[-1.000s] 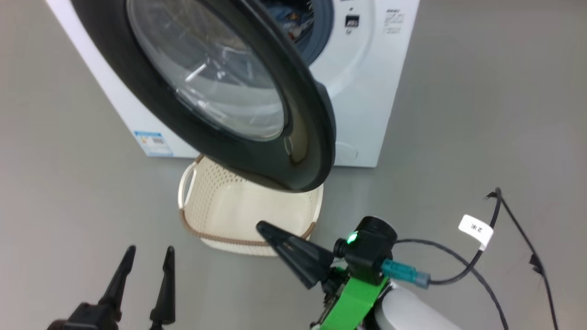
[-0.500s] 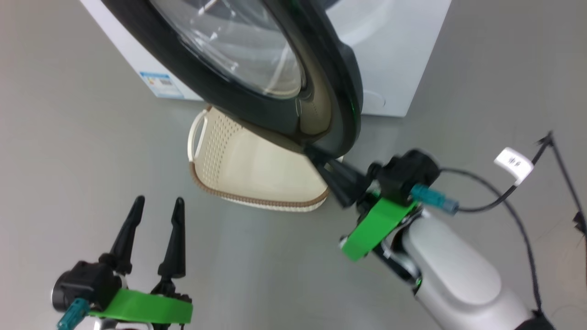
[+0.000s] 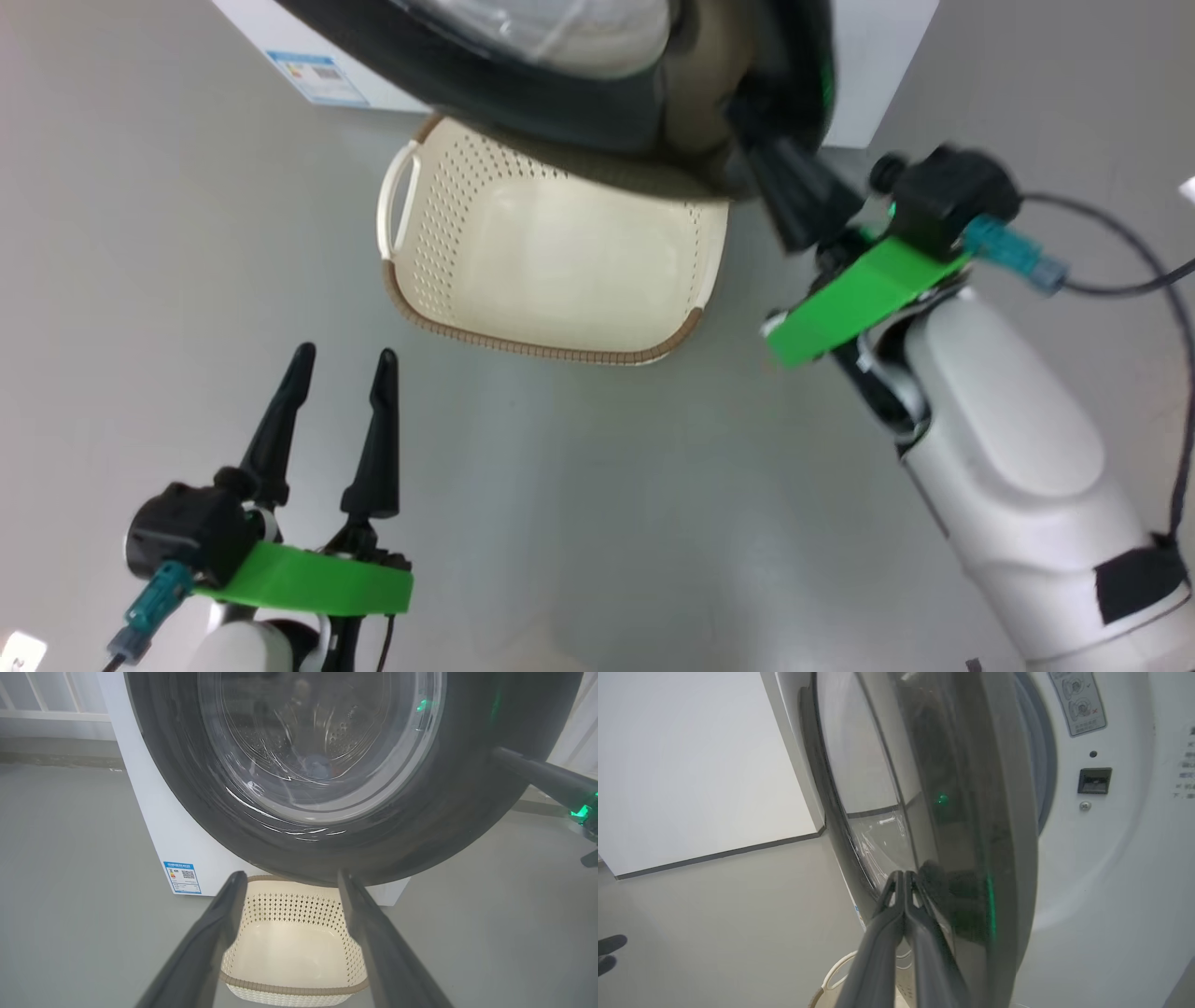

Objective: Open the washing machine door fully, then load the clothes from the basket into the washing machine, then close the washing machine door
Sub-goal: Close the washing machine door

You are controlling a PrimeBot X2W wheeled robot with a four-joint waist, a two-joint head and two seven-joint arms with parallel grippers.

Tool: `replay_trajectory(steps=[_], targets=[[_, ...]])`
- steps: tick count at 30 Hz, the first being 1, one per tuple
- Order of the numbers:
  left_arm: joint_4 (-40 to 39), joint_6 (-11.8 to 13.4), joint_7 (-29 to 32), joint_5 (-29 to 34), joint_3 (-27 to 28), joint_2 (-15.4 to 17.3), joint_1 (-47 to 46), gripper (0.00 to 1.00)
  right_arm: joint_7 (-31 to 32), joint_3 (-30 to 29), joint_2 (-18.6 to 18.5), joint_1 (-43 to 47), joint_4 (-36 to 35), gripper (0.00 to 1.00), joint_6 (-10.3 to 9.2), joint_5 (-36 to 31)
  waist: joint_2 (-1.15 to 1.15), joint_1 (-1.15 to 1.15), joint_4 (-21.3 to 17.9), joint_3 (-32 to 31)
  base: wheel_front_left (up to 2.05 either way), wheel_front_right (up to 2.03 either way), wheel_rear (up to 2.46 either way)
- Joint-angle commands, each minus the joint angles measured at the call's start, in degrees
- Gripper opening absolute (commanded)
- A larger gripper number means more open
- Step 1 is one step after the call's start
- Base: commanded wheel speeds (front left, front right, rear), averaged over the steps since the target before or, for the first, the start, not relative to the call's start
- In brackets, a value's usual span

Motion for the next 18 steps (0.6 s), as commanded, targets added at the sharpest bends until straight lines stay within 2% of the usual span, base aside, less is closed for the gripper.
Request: replay_trajectory(steps=[1, 9, 18], targets=[[-1.5, 0.0, -0.4, -0.6, 1.1, 0.8, -1.7, 1.0, -0.7, -1.3, 0.9, -1.9, -1.4, 0.0, 0.06, -0.9, 0.0, 0.0, 0.4, 2.2, 0.0, 0.0, 0.0], [-1.2, -0.1, -0.4, -1.8, -0.7, 0.8, -5.5, 1.0, -0.7, -5.4, -0.6, -10.9, 1.3, 0.0, 0.06, -4.0, 0.0, 0.0, 1.1, 7.1, 0.0, 0.0, 0.0], [-0.8, -0.3, -0.4, -2.1, -2.3, 0.8, -8.9, 1.0, -0.7, -12.1, 1.1, -19.4, 5.3, 0.0, 0.06, -6.8, 0.0, 0.0, 1.7, 11.2, 0.0, 0.0, 0.0]])
